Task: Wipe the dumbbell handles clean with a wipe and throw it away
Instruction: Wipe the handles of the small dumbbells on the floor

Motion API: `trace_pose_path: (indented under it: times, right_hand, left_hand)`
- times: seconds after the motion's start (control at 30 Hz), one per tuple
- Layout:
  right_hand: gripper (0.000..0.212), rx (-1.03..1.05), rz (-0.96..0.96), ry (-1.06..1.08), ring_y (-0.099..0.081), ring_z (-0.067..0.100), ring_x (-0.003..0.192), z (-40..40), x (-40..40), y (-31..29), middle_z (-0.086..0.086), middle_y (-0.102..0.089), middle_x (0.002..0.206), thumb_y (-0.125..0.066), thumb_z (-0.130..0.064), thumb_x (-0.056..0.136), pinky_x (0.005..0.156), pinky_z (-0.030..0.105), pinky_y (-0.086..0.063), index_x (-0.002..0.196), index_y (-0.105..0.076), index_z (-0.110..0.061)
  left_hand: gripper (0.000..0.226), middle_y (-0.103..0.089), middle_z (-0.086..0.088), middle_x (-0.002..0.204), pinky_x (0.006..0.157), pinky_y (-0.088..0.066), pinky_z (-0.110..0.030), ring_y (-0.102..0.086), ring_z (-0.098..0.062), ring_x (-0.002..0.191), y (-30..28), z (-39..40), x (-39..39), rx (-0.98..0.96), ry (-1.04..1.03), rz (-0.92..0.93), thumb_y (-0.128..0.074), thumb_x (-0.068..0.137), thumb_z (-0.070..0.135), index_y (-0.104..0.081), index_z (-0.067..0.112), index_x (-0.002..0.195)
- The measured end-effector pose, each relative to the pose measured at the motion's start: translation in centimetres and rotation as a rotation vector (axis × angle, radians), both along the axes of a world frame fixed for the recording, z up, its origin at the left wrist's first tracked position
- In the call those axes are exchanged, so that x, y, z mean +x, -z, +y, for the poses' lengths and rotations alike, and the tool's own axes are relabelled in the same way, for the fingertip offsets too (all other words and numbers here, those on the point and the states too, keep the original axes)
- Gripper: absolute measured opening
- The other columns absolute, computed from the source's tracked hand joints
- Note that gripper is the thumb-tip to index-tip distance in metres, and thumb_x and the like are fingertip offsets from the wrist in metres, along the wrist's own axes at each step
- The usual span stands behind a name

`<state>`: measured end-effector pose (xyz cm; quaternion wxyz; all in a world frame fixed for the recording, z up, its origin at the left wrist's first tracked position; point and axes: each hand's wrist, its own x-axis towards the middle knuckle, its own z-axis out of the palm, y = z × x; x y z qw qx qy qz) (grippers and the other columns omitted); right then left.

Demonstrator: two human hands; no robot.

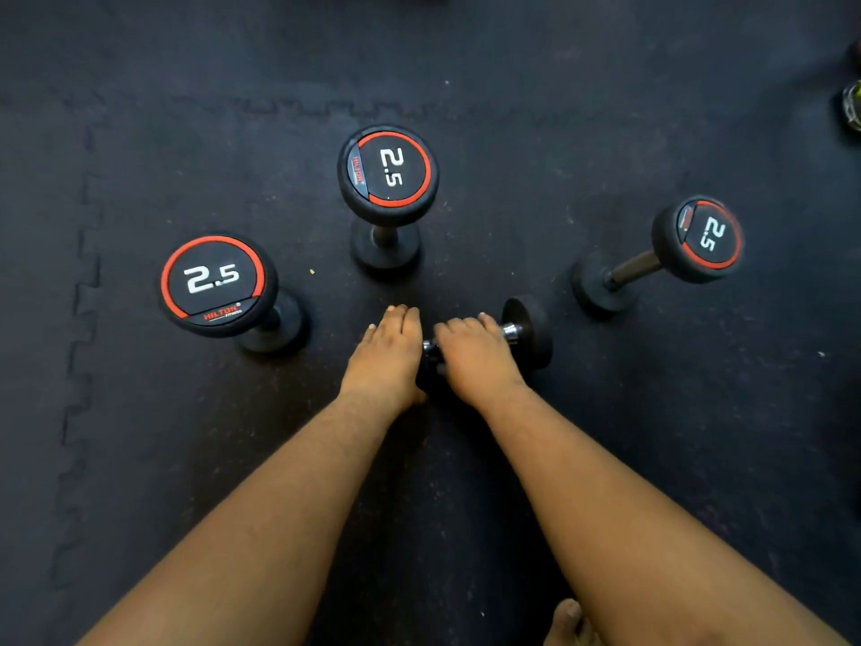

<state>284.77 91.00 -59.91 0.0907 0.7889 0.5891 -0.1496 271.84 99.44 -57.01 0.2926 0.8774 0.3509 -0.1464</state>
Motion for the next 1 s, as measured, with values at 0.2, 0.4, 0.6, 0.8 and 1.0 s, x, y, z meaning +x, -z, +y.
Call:
trace_pose_path:
  times: [0.2, 0.4, 0.6, 0.8, 1.0]
  right_hand:
    - [0.044, 0.049, 0.012, -0.009, -0.057, 0.026, 0.111, -0.9, -0.2, 0.0, 0.004, -0.061, 0.112, -0.068, -0.027, 0.082, 0.119, 0.052, -0.027, 0.122, -0.056, -0.017]
    - [0.051, 0.186, -0.088, 0.023, -0.054, 0.027, 0.115, -3.3, 0.9, 1.0, 0.005, -0.059, 0.116, -0.063, -0.022, 0.082, 0.119, 0.053, -0.026, 0.131, -0.054, -0.015]
    - [0.052, 0.212, -0.017, -0.043, -0.054, 0.026, 0.120, -1.7, -1.6, 1.4, 0.005, -0.060, 0.121, -0.067, -0.022, 0.086, 0.120, 0.054, -0.027, 0.135, -0.053, -0.013]
    - [0.049, 0.319, 0.063, -0.043, -0.056, 0.025, 0.129, -3.1, 0.8, 1.4, 0.005, -0.062, 0.135, -0.066, -0.011, 0.089, 0.115, 0.046, -0.036, 0.137, -0.059, -0.017]
    - [0.038, 0.663, 0.400, 0.446, -0.063, 0.015, 0.117, -5.0, -4.3, 0.1, 0.001, -0.071, 0.122, -0.063, 0.000, 0.086, 0.108, 0.028, -0.045, 0.120, -0.073, -0.015]
  left_hand:
    - [0.121, -0.013, -0.011, 0.168, 0.128, -0.015, -0.043, -0.007, -0.024, 0.157, 0.1, -0.2, 0.0, 0.006, -0.003, 0.007, -0.089, 0.071, 0.028, -0.010, 0.008, 0.161]
    - [0.127, -0.013, -0.012, 0.168, 0.127, -0.015, -0.042, -0.008, -0.024, 0.157, 0.0, -0.3, -0.1, 0.019, 0.009, 0.013, -0.093, 0.066, 0.031, -0.010, 0.007, 0.160]
    - [0.119, -0.015, -0.011, 0.168, 0.127, -0.016, -0.043, -0.010, -0.024, 0.157, 0.0, 0.0, 0.1, 0.009, -0.006, 0.009, -0.088, 0.071, 0.027, -0.012, 0.008, 0.160]
    - [0.117, -0.021, -0.012, 0.165, 0.126, -0.018, -0.041, -0.016, -0.027, 0.155, 0.0, 0.1, 0.1, 0.011, 0.003, 0.005, -0.089, 0.070, 0.028, -0.016, 0.007, 0.159]
    - [0.105, -0.023, -0.013, 0.163, 0.124, -0.020, -0.041, -0.018, -0.028, 0.154, -0.3, 0.1, 0.1, 0.029, -0.007, -0.011, -0.083, 0.078, 0.027, -0.018, 0.006, 0.157]
